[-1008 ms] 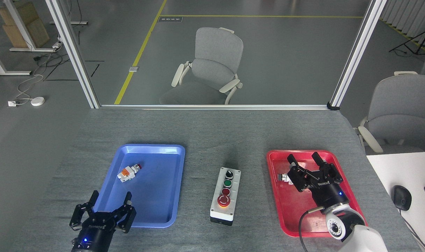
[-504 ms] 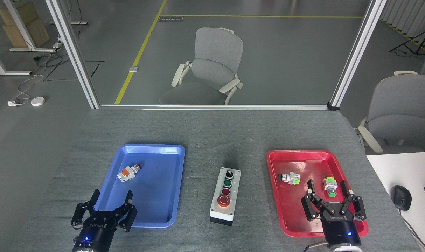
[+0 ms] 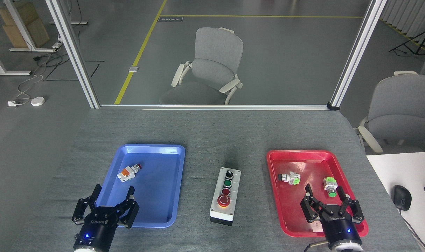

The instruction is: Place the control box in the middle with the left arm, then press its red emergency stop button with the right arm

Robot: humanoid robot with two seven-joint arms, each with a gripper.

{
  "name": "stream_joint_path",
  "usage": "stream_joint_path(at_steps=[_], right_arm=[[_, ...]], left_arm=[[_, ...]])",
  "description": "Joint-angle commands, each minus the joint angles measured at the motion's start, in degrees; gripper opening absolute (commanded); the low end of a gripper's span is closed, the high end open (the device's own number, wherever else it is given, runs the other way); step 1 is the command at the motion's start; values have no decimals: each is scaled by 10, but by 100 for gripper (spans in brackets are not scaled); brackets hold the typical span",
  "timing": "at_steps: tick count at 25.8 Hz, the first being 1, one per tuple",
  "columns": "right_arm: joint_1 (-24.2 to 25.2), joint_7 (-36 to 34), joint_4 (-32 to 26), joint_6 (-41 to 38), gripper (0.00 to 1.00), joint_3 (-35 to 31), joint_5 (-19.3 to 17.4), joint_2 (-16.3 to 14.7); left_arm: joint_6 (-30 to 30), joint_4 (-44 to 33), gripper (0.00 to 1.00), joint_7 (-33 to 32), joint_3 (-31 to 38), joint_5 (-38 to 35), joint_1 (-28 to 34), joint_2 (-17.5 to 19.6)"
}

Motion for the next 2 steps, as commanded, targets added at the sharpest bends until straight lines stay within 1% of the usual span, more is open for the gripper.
stream_joint_path(at_steps=[1,2], right_arm=[[0,-2,1,-1,99,0,10,-5],[0,-4,1,-1,99,0,17,-5]], left_arm=[[-2,-3,98,1,0,0,1,-2],[-2,-2,98,3,1,0,1,0]])
